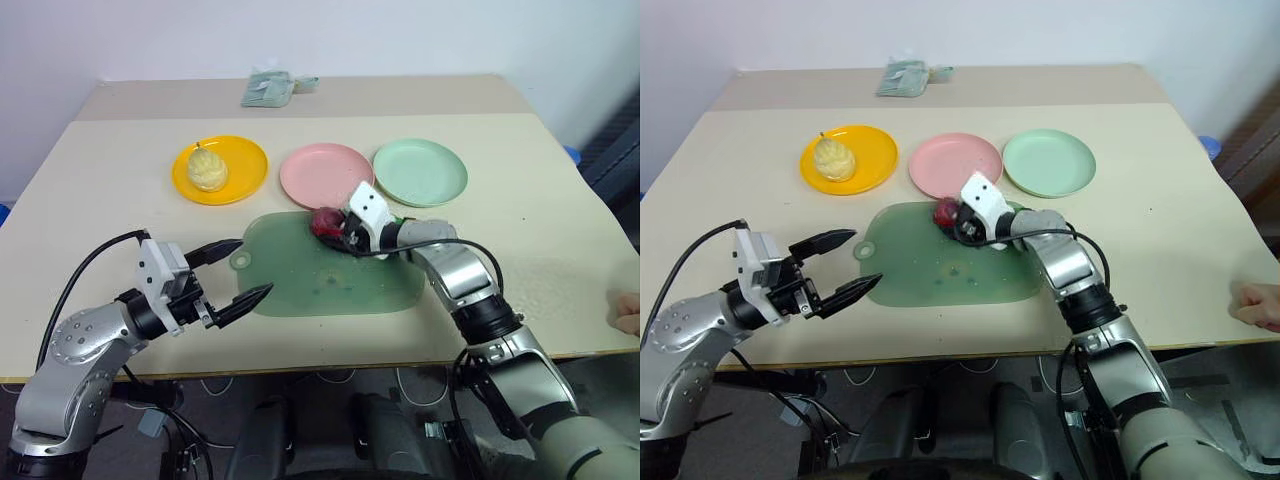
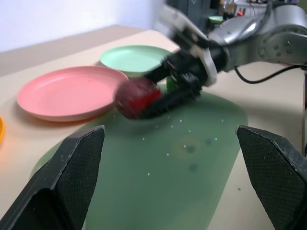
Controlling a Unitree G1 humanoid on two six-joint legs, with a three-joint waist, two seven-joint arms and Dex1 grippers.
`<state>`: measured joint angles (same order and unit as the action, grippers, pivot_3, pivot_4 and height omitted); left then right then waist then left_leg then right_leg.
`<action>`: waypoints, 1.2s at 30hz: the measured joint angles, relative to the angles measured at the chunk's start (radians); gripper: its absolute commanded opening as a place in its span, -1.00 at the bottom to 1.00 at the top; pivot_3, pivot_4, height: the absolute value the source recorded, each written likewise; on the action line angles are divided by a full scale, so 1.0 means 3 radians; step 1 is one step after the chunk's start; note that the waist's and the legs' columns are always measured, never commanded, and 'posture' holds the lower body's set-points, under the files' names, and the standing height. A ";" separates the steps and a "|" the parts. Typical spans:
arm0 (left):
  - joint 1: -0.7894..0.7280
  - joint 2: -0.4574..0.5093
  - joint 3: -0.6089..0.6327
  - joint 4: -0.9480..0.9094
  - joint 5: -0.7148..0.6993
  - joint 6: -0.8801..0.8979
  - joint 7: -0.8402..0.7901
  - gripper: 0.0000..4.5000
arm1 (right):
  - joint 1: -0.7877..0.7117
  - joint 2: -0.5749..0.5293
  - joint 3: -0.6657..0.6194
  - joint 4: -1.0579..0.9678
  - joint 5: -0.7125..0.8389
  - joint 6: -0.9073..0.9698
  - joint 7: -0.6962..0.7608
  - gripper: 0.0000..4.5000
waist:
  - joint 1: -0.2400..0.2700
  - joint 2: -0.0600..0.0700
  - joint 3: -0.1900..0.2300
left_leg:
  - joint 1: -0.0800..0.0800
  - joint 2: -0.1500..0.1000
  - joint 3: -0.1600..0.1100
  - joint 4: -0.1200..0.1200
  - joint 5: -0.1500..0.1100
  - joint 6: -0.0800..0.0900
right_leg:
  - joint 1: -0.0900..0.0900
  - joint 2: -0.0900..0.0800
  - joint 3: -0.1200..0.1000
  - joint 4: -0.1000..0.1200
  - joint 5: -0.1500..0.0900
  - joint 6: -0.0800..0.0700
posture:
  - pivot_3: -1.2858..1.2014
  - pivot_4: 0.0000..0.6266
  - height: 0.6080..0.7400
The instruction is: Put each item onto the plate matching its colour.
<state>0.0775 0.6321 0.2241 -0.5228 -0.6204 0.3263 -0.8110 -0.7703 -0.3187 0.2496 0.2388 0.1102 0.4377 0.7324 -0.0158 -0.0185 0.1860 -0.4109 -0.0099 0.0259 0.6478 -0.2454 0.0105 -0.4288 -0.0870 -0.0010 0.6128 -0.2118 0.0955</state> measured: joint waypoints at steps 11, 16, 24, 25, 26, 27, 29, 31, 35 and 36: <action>0.0134 -0.0087 0.0003 -0.0211 0.0029 -0.0005 0.0288 1.00 | -0.1554 0.0525 -0.0352 0.2840 -0.0267 -0.1267 -0.0740 0.44 | -0.0041 0.0002 0.0001 | 0.0000 -0.0001 0.0005 -0.0008 0.0000 -0.0003 | -0.0005 -0.0001 0.0000 -0.0001 0.0000 0.0000 | 0.03 -0.52 1.00; 0.0261 -0.0137 0.0006 -0.0424 0.0033 -0.0004 0.0439 1.00 | -0.1714 0.0692 -0.0419 0.3529 -0.0459 -0.1670 -0.1049 0.97 | -0.0088 0.0003 0.0001 | 0.0000 -0.0001 0.0004 -0.0011 -0.0001 -0.0004 | -0.0005 -0.0004 -0.0001 -0.0001 0.0000 -0.0001 | 0.03 -0.52 1.00; 0.0484 0.0014 0.0124 -0.0519 -0.0133 0.0076 0.0323 1.00 | -0.1749 0.0594 -0.0659 0.3599 -0.0455 -0.1869 -0.0823 0.97 | -0.0091 0.0012 0.0007 | 0.0000 -0.0001 0.0004 -0.0011 -0.0001 -0.0004 | -0.0006 -0.0004 -0.0001 -0.0002 0.0000 -0.0001 | 0.03 -0.52 1.00; 0.0483 0.0064 0.0125 -0.0516 -0.0152 0.0073 0.0254 1.00 | -0.1744 0.0544 -0.0679 0.3532 -0.0443 -0.1875 -0.0706 0.97 | -0.0091 0.0012 0.0007 | -0.0001 -0.0001 0.0004 -0.0011 -0.0001 -0.0004 | -0.0006 -0.0004 -0.0001 -0.0002 0.0000 -0.0001 | 0.03 -0.52 1.00; 0.0475 0.0107 0.0126 -0.0507 -0.0156 0.0066 0.0186 1.00 | -0.1734 0.0483 -0.0705 0.3458 -0.0423 -0.1874 -0.0604 0.97 | -0.0090 0.0013 0.0007 | -0.0001 -0.0001 0.0004 -0.0011 -0.0001 -0.0004 | -0.0006 -0.0004 -0.0001 -0.0002 0.0000 -0.0001 | 0.03 -0.52 1.00; 0.0462 0.0146 0.0126 -0.0480 -0.0153 0.0057 0.0122 1.00 | -0.1703 0.0418 -0.0737 0.3347 -0.0403 -0.1862 -0.0506 0.97 | -0.0087 0.0012 0.0007 | -0.0001 -0.0001 0.0004 -0.0011 -0.0001 -0.0004 | -0.0006 -0.0003 -0.0002 -0.0003 0.0000 -0.0001 | 0.03 -0.52 1.00; 0.0405 0.0241 0.0113 -0.0383 -0.0133 0.0032 -0.0024 1.00 | -0.1578 0.0264 -0.0794 0.3064 -0.0320 -0.1779 -0.0319 0.97 | -0.0085 0.0012 0.0007 | -0.0001 -0.0001 0.0003 -0.0011 -0.0001 -0.0004 | -0.0005 -0.0002 -0.0003 -0.0003 0.0000 -0.0001 | 0.03 -0.52 1.00; 0.0293 0.0271 0.0103 -0.0258 -0.0130 0.0019 -0.0145 1.00 | -0.1321 0.0103 -0.0842 0.2643 -0.0247 -0.1571 -0.0175 0.97 | -0.0081 0.0012 0.0007 | -0.0001 -0.0001 0.0004 -0.0010 -0.0001 -0.0003 | -0.0004 -0.0002 -0.0003 -0.0003 0.0000 -0.0001 | 0.03 -0.52 1.00; 0.0039 0.0330 0.0018 -0.0056 -0.0131 0.0003 -0.0376 1.00 | -0.0421 -0.0184 -0.0894 0.1389 -0.0082 -0.0787 -0.0066 0.97 | -0.0069 0.0012 0.0007 | -0.0002 -0.0001 0.0003 -0.0011 -0.0001 -0.0002 | -0.0005 -0.0003 -0.0002 -0.0003 0.0000 0.0000 | 0.03 -0.52 1.00; -0.0007 0.0341 -0.0016 -0.0023 -0.0130 -0.0003 -0.0422 1.00 | -0.0238 -0.0214 -0.0903 0.1159 -0.0043 -0.0594 -0.0070 0.97 | -0.0069 0.0014 0.0008 | -0.0002 -0.0001 0.0004 -0.0010 -0.0001 -0.0002 | -0.0005 -0.0003 -0.0002 -0.0002 0.0000 0.0000 | 0.03 -0.52 1.00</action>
<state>0.0755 0.7343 0.2192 -0.5296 -0.6594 0.3254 -0.9376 -0.8415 -0.3830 -0.0212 0.5864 0.0973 0.2595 0.7115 -0.0365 -0.0144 0.1883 -0.4115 -0.0102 0.0271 0.6448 -0.2456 0.0099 -0.4302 -0.0878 -0.0017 0.6123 -0.2119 0.0955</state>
